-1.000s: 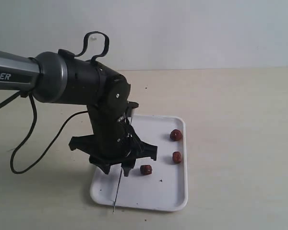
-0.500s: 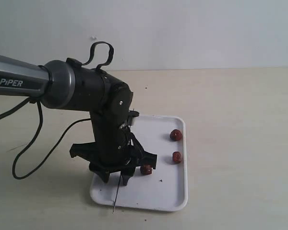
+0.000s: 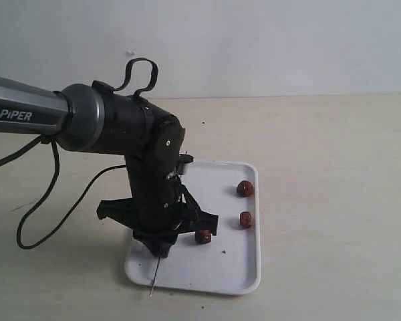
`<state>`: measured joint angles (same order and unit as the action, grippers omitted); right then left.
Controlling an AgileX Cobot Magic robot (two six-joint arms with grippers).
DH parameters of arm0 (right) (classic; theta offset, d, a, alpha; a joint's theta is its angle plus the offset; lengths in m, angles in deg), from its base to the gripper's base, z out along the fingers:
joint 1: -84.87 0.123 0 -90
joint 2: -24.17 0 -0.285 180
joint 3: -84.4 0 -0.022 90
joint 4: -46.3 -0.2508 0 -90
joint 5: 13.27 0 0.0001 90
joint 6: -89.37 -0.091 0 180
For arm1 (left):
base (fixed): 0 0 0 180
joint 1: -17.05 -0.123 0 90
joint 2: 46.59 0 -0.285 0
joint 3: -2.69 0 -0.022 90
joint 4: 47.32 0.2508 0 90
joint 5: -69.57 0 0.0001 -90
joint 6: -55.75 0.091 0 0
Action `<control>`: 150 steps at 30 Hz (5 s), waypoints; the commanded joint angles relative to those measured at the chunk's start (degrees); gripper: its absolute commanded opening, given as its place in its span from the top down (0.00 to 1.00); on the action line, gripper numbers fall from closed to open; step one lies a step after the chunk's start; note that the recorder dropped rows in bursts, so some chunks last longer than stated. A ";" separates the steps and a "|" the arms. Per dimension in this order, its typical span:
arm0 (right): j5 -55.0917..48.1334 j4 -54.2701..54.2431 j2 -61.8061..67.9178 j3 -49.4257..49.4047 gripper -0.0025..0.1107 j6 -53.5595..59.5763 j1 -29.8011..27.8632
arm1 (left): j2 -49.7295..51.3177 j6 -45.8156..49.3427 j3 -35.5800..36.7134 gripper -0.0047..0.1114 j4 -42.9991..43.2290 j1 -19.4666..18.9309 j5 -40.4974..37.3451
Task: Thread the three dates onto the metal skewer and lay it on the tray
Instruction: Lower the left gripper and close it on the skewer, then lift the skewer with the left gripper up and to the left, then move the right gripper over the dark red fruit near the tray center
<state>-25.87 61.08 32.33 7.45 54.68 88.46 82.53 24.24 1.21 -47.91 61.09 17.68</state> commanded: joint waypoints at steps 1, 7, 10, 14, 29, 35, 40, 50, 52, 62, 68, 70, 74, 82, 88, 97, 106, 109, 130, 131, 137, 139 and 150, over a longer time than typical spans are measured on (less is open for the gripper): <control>0.49 0.38 -0.38 -0.26 0.98 0.59 -0.25 | -0.34 -0.19 -0.15 0.96 -0.14 -0.12 -0.07; 0.49 0.38 -0.38 -0.26 0.98 0.59 -0.25 | -5.41 3.00 -0.15 0.96 -0.72 -0.12 -0.44; 0.49 0.38 -0.38 -0.26 0.98 0.59 -0.25 | -11.14 7.62 -0.15 0.96 -1.78 -0.79 -0.69; 0.49 0.38 -0.38 -0.26 0.98 0.59 -0.25 | -18.31 36.97 -0.15 0.96 -27.03 -8.51 -10.54; 0.49 0.38 -0.38 -0.26 0.98 0.59 -0.25 | -22.79 83.84 0.19 0.96 -36.56 -26.51 -18.08; 0.49 0.38 -0.38 -0.26 0.98 0.59 -0.25 | -22.70 94.05 0.19 0.96 -30.54 -25.75 -18.08; 11.53 2.82 -0.38 -0.26 0.98 -5.38 -0.25 | -22.67 87.98 0.19 0.96 -19.45 -24.78 -18.08; 35.02 -0.04 -0.38 3.47 0.98 -16.41 -0.25 | -22.91 88.16 0.19 0.96 -26.83 -29.28 -18.08; 35.02 0.22 -0.38 6.78 0.98 -24.45 -0.25 | -22.91 88.16 0.19 0.96 -26.83 -29.32 -18.08; 22.14 -11.92 4.58 21.98 0.98 -8.39 -0.25 | -22.91 88.61 0.19 0.96 -26.97 -29.62 -18.08; -0.29 -10.39 29.04 36.59 0.98 12.63 -0.25 | -22.91 88.61 0.19 0.96 -27.72 -30.54 -18.08; -8.09 -10.39 38.94 44.50 0.98 19.08 -0.25 | -22.91 88.49 0.19 0.96 -28.41 -31.41 -18.08; -27.50 -10.39 58.04 60.64 0.98 27.11 -0.25 | -22.91 88.05 0.19 0.96 -28.76 -32.99 -18.08; -57.36 -16.08 89.65 87.53 0.97 41.22 -0.25 | -22.91 87.18 0.19 0.96 -28.50 -34.44 -18.08; -57.36 -19.08 98.49 88.12 0.96 49.91 5.67 | -22.81 87.18 0.19 0.96 -25.81 -34.61 -18.08; -57.36 -26.13 105.91 88.13 0.95 37.47 13.90 | -22.71 83.01 0.19 0.96 -27.07 -40.85 -17.30; -50.23 -23.87 112.20 88.13 0.77 20.53 24.73 | -22.71 82.47 0.19 0.96 -29.80 -41.68 -14.98; -46.85 -23.99 113.86 88.13 0.74 14.73 26.45 | -22.71 82.47 0.19 0.96 -30.73 -41.68 -14.78; -44.94 -18.85 121.53 88.13 0.56 6.63 27.08 | -22.71 82.47 0.19 0.96 -33.21 -41.68 -14.17; -45.05 -18.85 121.63 88.13 0.56 7.31 27.08 | -22.71 82.47 0.19 0.96 -33.21 -41.68 -14.17; -46.18 -16.76 120.98 88.81 0.56 11.75 26.95 | -22.71 82.47 0.19 0.96 -33.21 -41.68 -13.81; -46.08 -16.48 120.59 88.81 0.56 13.56 26.95 | -22.71 82.47 0.19 0.96 -33.21 -41.68 -14.32; -52.07 -16.01 119.62 88.81 0.56 20.13 27.09 | -22.71 79.76 0.19 0.96 -33.11 -41.68 -15.77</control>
<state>-77.58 44.48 152.72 95.92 73.64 115.50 60.08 105.10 1.21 -80.26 19.42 2.22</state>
